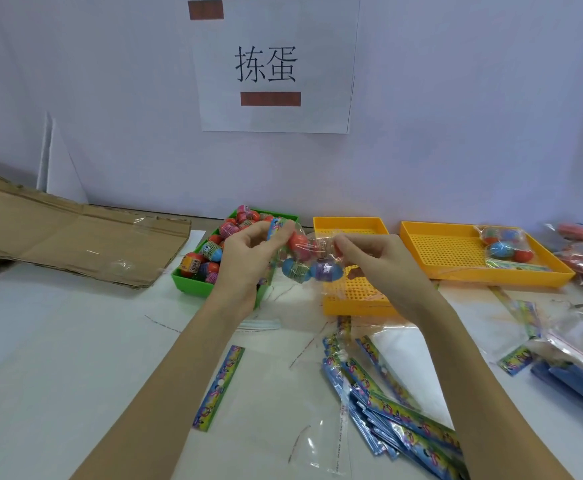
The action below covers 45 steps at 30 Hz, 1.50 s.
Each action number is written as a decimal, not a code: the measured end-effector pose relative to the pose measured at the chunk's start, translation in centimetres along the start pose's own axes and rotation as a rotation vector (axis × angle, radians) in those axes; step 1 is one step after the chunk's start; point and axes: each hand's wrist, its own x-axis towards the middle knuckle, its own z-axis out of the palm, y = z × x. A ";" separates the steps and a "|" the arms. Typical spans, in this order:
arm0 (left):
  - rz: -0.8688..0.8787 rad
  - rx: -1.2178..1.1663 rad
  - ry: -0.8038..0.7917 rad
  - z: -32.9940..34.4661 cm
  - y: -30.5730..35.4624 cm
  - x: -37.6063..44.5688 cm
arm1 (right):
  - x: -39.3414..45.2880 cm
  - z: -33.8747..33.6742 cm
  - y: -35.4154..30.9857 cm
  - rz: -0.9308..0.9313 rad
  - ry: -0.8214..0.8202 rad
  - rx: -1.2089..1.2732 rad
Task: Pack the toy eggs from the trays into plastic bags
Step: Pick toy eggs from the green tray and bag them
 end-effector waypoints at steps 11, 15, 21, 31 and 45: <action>0.250 0.095 0.138 0.9 -1.3 -0.1 | 0.2 0.4 -0.1 0.080 0.054 0.254; 0.217 0.078 0.119 0.7 -1.2 0.3 | 0.3 0.6 0.1 0.036 0.160 0.206; 0.121 0.260 0.156 0.6 -1.1 0.4 | 0.3 1.1 0.1 -0.222 0.358 0.139; -0.380 -0.417 -0.184 -0.6 0.6 0.4 | 0.5 0.1 0.5 -0.252 -0.086 -0.006; -0.058 -0.249 -0.261 -0.2 0.3 0.2 | 0.4 0.6 0.9 0.118 0.094 0.120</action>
